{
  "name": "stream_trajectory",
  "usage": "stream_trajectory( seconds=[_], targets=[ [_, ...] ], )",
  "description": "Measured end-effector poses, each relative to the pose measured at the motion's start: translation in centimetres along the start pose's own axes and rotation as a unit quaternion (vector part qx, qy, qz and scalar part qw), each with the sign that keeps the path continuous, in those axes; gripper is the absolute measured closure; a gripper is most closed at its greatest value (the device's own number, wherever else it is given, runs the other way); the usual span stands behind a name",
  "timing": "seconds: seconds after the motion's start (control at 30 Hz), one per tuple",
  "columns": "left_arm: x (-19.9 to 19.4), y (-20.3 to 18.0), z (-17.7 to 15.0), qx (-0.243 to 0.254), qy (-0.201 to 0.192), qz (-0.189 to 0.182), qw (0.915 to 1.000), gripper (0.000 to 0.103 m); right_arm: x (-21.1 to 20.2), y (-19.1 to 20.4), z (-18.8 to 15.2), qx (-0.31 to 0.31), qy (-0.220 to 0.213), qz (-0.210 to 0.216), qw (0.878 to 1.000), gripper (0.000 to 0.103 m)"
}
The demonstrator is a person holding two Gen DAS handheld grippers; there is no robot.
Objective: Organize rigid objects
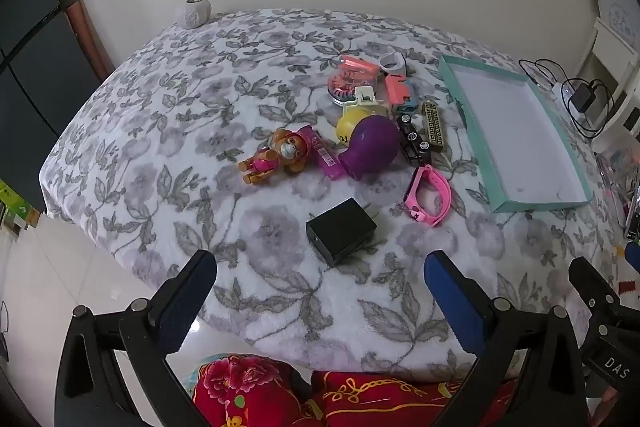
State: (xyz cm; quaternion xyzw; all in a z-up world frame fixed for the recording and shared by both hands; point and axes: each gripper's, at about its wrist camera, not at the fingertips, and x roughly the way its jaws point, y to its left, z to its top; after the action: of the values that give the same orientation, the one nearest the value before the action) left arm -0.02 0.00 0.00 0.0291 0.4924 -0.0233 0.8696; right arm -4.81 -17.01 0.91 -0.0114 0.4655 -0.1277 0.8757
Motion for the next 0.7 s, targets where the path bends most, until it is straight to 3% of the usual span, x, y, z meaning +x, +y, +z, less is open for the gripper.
stream_trajectory(
  seconds=[0.7],
  targets=[
    [-0.15,0.25,0.02,-0.001,-0.001,0.01,0.9999,0.0,-0.14,-0.23,0.01,0.009,-0.005,0.008,1.0,0.0]
  ],
)
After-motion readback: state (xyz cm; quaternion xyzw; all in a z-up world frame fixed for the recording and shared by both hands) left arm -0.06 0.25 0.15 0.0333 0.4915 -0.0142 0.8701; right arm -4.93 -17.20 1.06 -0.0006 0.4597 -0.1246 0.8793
